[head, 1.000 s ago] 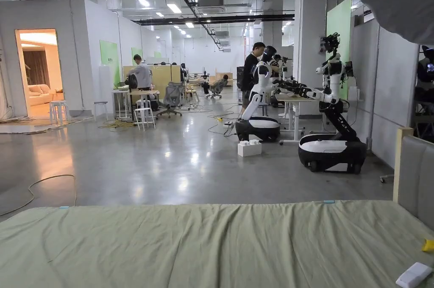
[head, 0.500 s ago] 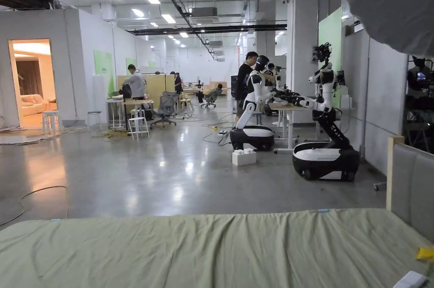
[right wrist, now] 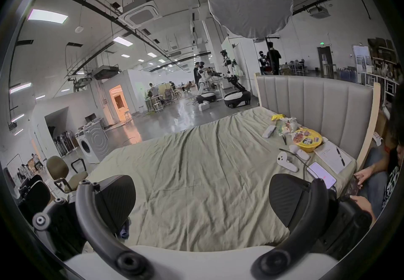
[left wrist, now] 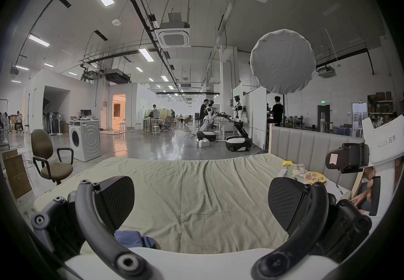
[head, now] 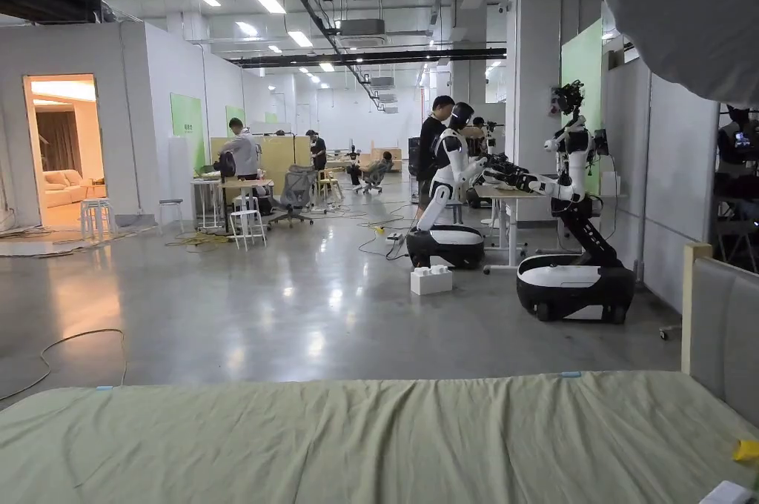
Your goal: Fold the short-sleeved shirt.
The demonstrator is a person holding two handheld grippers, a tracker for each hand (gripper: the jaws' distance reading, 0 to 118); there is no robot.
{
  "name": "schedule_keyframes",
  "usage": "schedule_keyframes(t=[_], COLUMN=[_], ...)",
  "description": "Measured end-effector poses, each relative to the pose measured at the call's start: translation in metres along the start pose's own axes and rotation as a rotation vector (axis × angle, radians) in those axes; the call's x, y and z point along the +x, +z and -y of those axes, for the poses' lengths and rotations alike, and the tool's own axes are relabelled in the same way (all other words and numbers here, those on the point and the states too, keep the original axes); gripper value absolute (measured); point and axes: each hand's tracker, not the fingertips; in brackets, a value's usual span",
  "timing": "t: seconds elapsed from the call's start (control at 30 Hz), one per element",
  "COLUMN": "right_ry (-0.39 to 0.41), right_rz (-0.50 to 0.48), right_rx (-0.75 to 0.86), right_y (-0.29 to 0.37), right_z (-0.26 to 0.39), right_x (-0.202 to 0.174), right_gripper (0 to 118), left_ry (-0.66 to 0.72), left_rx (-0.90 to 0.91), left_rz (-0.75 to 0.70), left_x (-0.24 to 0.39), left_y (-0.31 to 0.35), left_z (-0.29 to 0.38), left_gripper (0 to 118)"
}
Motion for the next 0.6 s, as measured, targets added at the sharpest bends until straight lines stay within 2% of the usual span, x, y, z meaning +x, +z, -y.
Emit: schedule_keyframes(t=[0.03, 0.1, 0.17, 0.27, 0.37, 0.6], right_ry=[0.009, 0.066, 0.155, 0.227, 0.311, 0.291], right_rz=[-0.037, -0.174, -0.274, -0.172, -0.186, -0.195], right_rx=[0.033, 0.099, 0.148, 0.193, 0.28, 0.24], right_y=[-0.001, -0.004, -0.004, 0.001, 0.003, -0.003], right_z=[0.001, 0.003, 0.005, 0.007, 0.006, 0.009], right_x=[0.002, 0.01, 0.015, 0.006, -0.001, -0.002], right_gripper=[118, 118, 118, 118, 118, 118], left_ry=[-0.002, -0.014, -0.023, -0.032, -0.019, -0.035], left_rx=[0.003, 0.013, 0.019, 0.043, 0.043, 0.059], left_rz=[-0.002, -0.019, -0.033, -0.049, -0.059, -0.078], left_x=[0.0, 0.001, 0.002, 0.001, 0.0, 0.001], left_y=[0.0, 0.001, 0.002, 0.006, 0.004, 0.003], left_z=[0.0, -0.002, -0.003, -0.003, -0.009, -0.013], left_gripper=[118, 118, 118, 118, 118, 118])
